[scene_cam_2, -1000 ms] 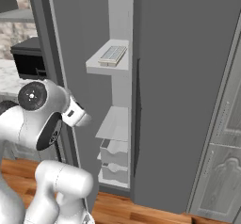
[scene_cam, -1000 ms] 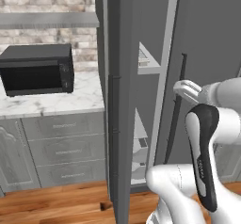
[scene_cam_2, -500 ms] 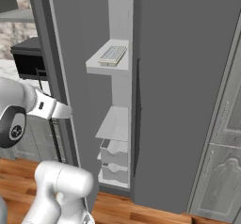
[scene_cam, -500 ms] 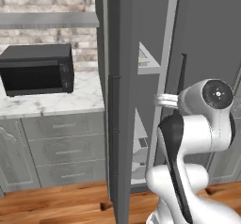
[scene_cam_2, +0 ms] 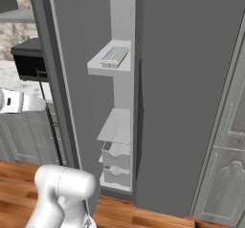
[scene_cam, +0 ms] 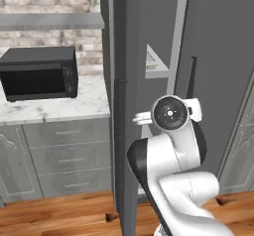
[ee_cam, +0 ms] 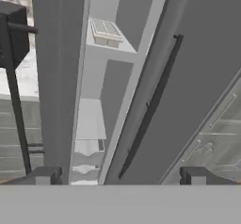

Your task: The ice cube tray has been filled with water. Take the tray and place it in the freezer to make ice. Close the freezer door after placing the tray.

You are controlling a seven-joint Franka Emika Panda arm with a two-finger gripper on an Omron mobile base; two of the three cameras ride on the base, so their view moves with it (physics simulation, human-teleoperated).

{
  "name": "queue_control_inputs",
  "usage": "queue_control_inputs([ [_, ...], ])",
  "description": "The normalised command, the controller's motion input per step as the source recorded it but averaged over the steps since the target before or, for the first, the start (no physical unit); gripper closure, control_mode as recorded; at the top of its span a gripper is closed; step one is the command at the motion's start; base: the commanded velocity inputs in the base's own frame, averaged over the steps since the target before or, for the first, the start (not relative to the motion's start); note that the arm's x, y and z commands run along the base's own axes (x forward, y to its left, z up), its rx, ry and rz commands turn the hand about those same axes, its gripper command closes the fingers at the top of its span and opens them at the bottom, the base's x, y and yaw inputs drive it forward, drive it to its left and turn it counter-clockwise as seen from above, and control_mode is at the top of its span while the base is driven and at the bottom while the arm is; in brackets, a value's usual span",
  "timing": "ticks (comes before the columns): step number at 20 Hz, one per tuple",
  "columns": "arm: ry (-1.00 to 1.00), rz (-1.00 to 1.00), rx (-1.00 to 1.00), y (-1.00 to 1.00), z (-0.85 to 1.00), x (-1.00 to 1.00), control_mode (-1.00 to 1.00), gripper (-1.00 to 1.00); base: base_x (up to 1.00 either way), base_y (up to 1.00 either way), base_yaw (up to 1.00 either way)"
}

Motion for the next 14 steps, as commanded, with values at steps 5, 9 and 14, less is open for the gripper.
queue_control_inputs([
  [5, 0.11, 0.01, -0.27, 0.78, -0.01, 0.00, -1.00, -1.00, 0.00, 0.00, 0.00],
  [9, 0.13, 0.00, -0.23, 0.69, -0.04, 0.03, -1.00, -1.00, 0.00, 0.00, 0.00],
  [14, 0.09, 0.00, -0.18, 0.54, -0.12, 0.14, -1.00, -1.00, 0.00, 0.00, 0.00],
])
